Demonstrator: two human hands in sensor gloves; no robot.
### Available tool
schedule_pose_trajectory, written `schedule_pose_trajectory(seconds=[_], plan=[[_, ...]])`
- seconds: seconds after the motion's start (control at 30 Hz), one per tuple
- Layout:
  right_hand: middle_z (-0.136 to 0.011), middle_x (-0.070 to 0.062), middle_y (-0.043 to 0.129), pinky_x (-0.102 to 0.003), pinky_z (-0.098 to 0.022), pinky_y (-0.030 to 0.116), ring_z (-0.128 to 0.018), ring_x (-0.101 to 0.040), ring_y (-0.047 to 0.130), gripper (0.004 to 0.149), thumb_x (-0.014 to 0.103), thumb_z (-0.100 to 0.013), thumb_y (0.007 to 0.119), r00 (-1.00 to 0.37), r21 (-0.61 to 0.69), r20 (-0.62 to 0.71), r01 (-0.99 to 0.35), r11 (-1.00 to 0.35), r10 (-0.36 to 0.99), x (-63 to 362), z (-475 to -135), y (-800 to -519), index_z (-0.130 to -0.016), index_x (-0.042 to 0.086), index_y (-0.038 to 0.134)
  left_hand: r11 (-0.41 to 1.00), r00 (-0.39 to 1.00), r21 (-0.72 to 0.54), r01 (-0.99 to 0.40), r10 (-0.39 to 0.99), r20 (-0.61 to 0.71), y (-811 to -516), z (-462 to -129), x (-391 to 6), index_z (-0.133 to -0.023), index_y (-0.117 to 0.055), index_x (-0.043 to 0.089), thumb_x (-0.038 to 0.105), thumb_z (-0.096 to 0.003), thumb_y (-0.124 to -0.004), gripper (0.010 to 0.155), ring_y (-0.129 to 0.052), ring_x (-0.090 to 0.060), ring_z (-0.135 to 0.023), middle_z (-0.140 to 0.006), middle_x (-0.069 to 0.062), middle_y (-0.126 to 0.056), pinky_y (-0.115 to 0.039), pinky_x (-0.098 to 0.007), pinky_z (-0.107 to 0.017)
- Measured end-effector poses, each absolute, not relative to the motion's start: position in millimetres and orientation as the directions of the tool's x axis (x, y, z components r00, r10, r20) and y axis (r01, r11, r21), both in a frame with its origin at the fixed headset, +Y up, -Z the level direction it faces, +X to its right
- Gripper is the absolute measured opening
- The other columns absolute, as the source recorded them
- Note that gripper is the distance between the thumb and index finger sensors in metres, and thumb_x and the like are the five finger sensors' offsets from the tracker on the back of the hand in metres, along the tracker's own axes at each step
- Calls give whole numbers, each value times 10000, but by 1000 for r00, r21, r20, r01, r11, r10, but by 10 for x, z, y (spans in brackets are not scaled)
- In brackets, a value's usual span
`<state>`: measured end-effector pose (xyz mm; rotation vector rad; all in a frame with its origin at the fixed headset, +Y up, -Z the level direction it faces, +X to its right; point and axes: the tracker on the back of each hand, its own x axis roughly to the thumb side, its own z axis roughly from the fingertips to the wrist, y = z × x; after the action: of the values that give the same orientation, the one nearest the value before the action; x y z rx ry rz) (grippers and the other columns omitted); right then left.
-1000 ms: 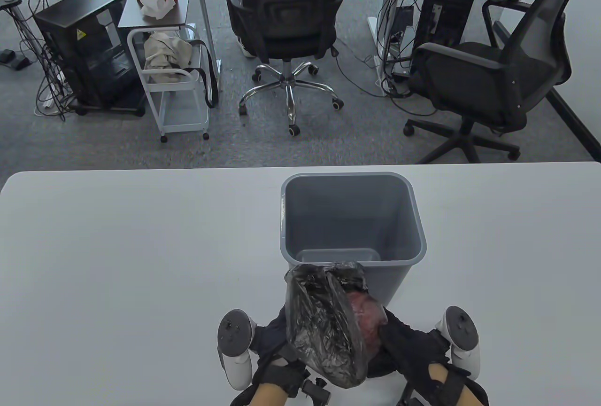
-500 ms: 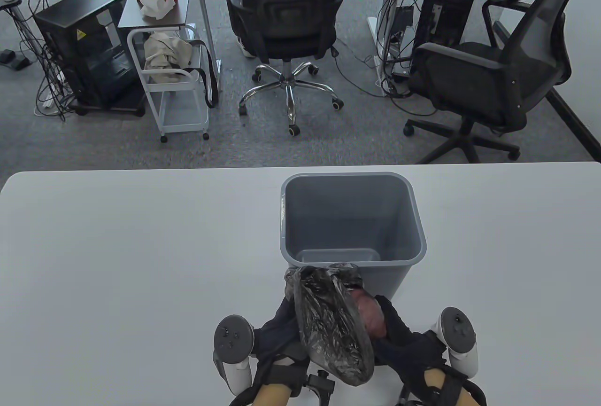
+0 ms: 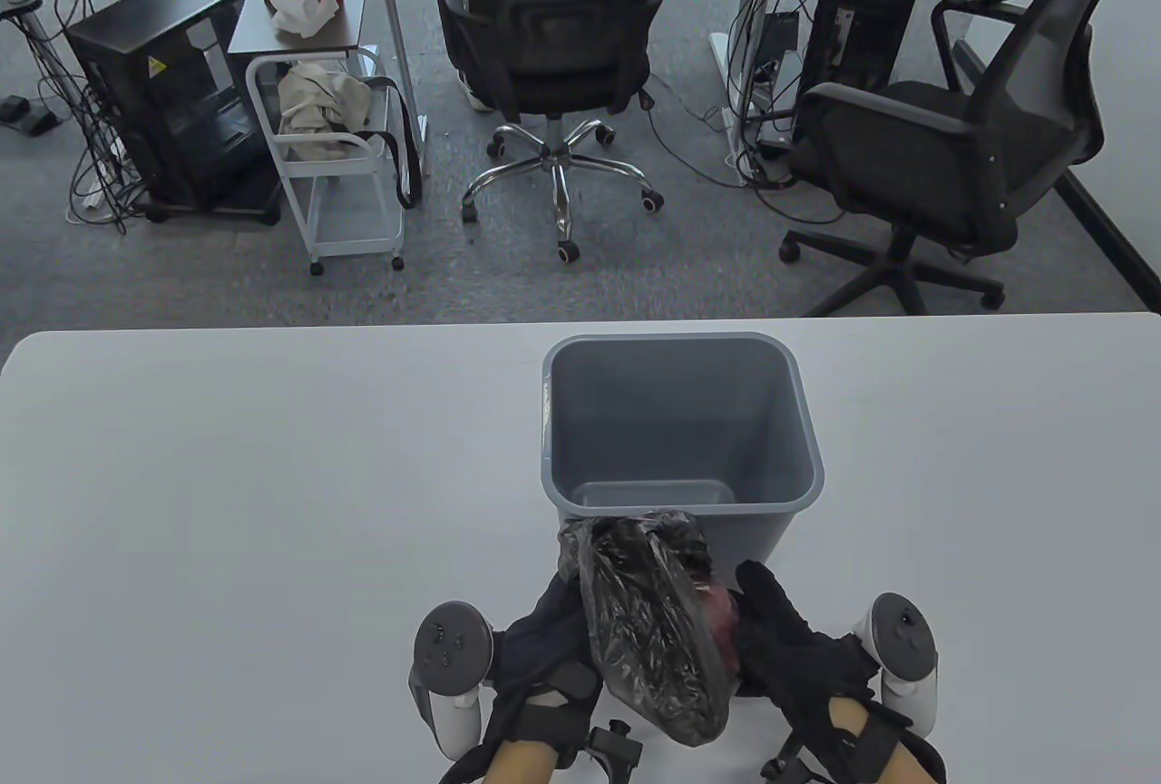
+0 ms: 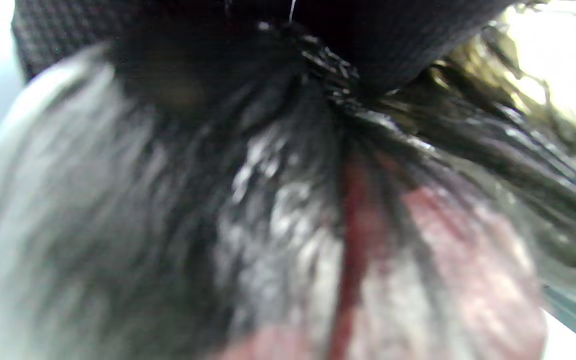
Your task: Twist garbage bag top to tighten it
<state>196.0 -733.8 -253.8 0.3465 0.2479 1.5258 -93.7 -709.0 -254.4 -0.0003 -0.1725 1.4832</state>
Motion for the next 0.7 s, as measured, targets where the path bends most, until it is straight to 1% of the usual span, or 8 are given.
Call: schedule_pose_trajectory(seconds=[0.07, 0.13, 0.23, 0.33, 0.47, 0.57, 0.63, 0.7], plan=[[-897, -355, 530, -536, -332, 859, -510, -459, 966, 806, 475, -478, 708, 95, 319, -17, -943, 96, 995, 1988, -2538, -7347, -986, 19, 279, 95, 78, -134, -986, 989, 122, -7088, -2540, -924, -993, -791, 350, 560, -513, -734, 527, -845, -370, -838, -1039, -72, -744, -762, -614, -500], [-846, -338, 660, -503, -265, 901, -420, -418, 1028, 774, 455, -480, 704, 118, 310, -43, -943, 126, 992, 2002, -2541, -7361, -975, -11, 333, 70, 47, -174, -982, 990, 134, -7084, -2548, -917, -992, -798, 347, 563, -515, -737, 527, -715, -407, -939, -1099, -75, -648, -664, -657, -579], [-797, -335, 736, -473, -224, 924, -362, -373, 1062, 739, 444, -486, 698, 106, 337, -36, -935, 111, 994, 1992, -2536, -7352, -966, -33, 399, 34, 9, -210, -977, 993, 120, -7102, -2556, -899, -1000, -782, 337, 555, -522, -733, 528, -906, -385, -804, -1022, -75, -788, -849, -550, -445], [-815, -335, 718, -496, -258, 903, -408, -390, 1040, 765, 497, -487, 690, 130, 342, -25, -930, 131, 991, 1968, -2515, -7346, -972, -27, 417, 137, 136, -6, -991, 986, 93, -7125, -2497, -919, -970, -806, 310, 549, -509, -733, 524, -1065, -328, -575, -896, -83, -915, -944, -422, -237], [-972, -348, 352, -671, -468, 674, -740, -590, 699, 958, 668, -463, 710, 95, 497, 50, -866, 58, 994, 1865, -2494, -7295, -1027, 60, 229, 204, 211, 78, -976, 973, 91, -7112, -2480, -973, -969, -795, 308, 535, -508, -734, 517, -1097, -290, -496, -876, -71, -922, -960, -380, -187], [-993, -326, 197, -741, -527, 519, -833, -636, 483, 984, 641, -456, 749, -16, 545, 107, -836, -72, 994, 1812, -2477, -7261, -1028, 137, 127, 167, 170, 48, -985, 983, 75, -7139, -2479, -956, -973, -792, 308, 536, -512, -732, 518, -1110, -268, -461, -869, -70, -926, -962, -365, -172], [-975, -338, 291, -674, -507, 639, -777, -570, 669, 926, 569, -455, 762, -38, 475, 131, -875, -96, 991, 1820, -2492, -7259, -1022, 123, 182, 141, 141, 7, -990, 988, 56, -7162, -2468, -903, -974, -796, 310, 545, -513, -731, 522, -1096, -279, -475, -878, -80, -917, -950, -384, -191], [-935, -361, 420, -598, -428, 768, -638, -506, 854, 848, 503, -469, 738, 15, 406, 78, -914, -19, 997, 1860, -2501, -7287, -1008, 83, 236, 152, 150, -43, -987, 987, 56, -7167, -2462, -850, -988, -779, 335, 563, -513, -723, 530, -1000, -328, -652, -965, -75, -828, -898, -479, -323]])
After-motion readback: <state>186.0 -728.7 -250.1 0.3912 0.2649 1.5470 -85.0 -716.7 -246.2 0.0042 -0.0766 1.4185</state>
